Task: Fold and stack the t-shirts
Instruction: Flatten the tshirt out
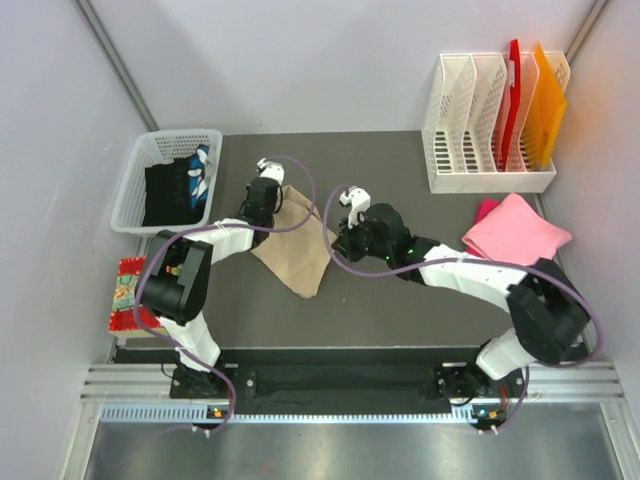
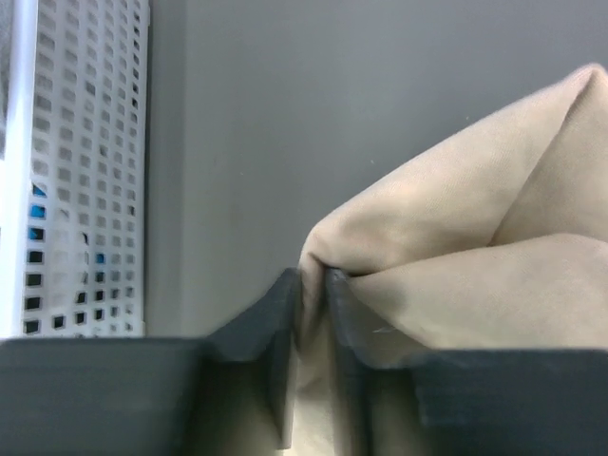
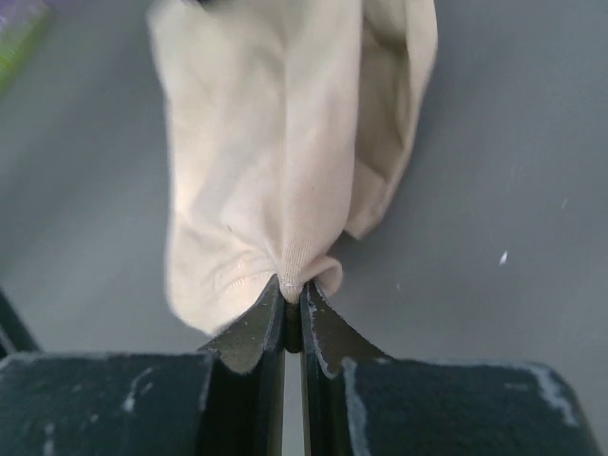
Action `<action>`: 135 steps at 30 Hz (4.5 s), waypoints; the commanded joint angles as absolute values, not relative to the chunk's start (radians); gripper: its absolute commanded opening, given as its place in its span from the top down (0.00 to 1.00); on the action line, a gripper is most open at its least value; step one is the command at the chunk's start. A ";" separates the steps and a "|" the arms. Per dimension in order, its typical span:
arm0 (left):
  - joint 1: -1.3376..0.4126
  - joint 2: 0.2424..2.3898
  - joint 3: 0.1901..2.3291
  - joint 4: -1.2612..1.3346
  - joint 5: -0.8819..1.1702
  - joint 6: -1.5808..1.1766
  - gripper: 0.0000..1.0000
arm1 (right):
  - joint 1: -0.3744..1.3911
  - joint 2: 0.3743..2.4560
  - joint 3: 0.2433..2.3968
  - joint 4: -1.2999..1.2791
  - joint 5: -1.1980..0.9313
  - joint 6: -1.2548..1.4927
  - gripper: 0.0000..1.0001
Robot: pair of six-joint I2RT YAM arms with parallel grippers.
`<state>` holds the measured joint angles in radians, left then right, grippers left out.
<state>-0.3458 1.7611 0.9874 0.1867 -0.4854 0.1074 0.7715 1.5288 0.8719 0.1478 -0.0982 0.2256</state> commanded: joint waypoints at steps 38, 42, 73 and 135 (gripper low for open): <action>-0.568 1.535 0.782 0.069 -0.249 0.123 0.39 | 0.413 1.083 0.991 -0.120 0.402 0.230 1.00; -0.586 1.572 0.804 0.066 -0.190 0.130 0.39 | 0.414 1.085 0.986 -0.118 0.410 0.222 1.00; -0.653 1.784 1.049 0.089 -0.150 0.014 0.94 | 0.414 1.101 0.966 -0.092 0.360 0.218 1.00; -0.302 1.089 0.859 -0.121 -0.105 0.296 1.00 | 0.606 1.005 1.033 -0.228 0.601 0.238 1.00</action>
